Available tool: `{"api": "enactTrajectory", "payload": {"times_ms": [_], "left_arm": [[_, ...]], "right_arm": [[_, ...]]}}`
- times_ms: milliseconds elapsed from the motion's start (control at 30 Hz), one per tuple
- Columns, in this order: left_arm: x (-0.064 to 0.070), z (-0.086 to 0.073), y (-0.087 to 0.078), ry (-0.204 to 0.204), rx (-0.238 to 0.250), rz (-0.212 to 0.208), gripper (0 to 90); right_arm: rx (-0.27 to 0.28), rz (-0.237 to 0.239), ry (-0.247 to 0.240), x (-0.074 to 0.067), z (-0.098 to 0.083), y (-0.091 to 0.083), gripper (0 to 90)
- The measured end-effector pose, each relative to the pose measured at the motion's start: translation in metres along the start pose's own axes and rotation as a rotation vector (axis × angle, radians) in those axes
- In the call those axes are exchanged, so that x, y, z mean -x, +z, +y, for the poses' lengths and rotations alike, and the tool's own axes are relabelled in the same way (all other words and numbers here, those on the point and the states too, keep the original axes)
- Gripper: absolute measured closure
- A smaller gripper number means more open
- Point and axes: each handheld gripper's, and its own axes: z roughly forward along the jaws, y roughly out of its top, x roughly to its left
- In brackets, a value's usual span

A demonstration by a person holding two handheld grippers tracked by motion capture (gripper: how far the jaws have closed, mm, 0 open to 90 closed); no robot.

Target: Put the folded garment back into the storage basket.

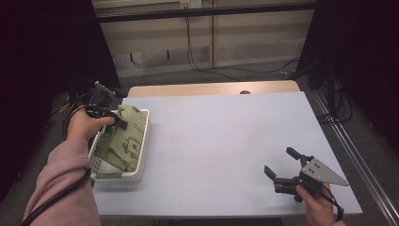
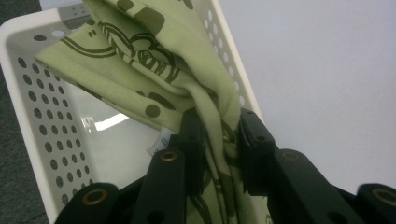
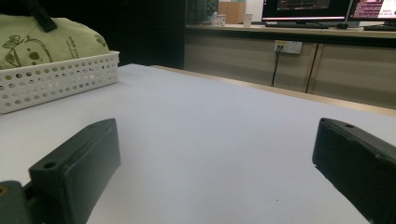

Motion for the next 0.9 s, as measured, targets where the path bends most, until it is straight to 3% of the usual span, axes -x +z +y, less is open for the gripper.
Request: {"api": "enactTrajectory", "payload": {"times_ms": [400,500,533,700,833,900], "left_arm": [[0.001,-0.002,0.007,-0.017,0.003,-0.012,74.2],[0.000,-0.003,0.008,-0.004,0.006,-0.011,74.1],[0.001,-0.003,0.009,-0.020,0.007,-0.013,74.1],[-0.001,-0.004,0.011,0.006,-0.001,-0.005,74.1],[0.000,-0.005,0.014,-0.014,0.002,-0.014,74.0],[0.000,-0.006,0.015,-0.004,0.001,-0.005,74.0]], "right_arm": [[0.000,-0.001,0.000,0.000,0.000,0.000,0.5],[-0.001,-0.001,-0.002,0.000,0.000,0.000,0.5],[-0.002,-0.002,0.000,0.000,0.000,0.000,0.5],[-0.002,-0.002,-0.002,0.000,0.000,0.000,0.5],[-0.002,-0.001,-0.001,0.000,0.000,0.000,0.5],[0.000,0.000,-0.004,0.000,0.000,0.000,0.5]]}}
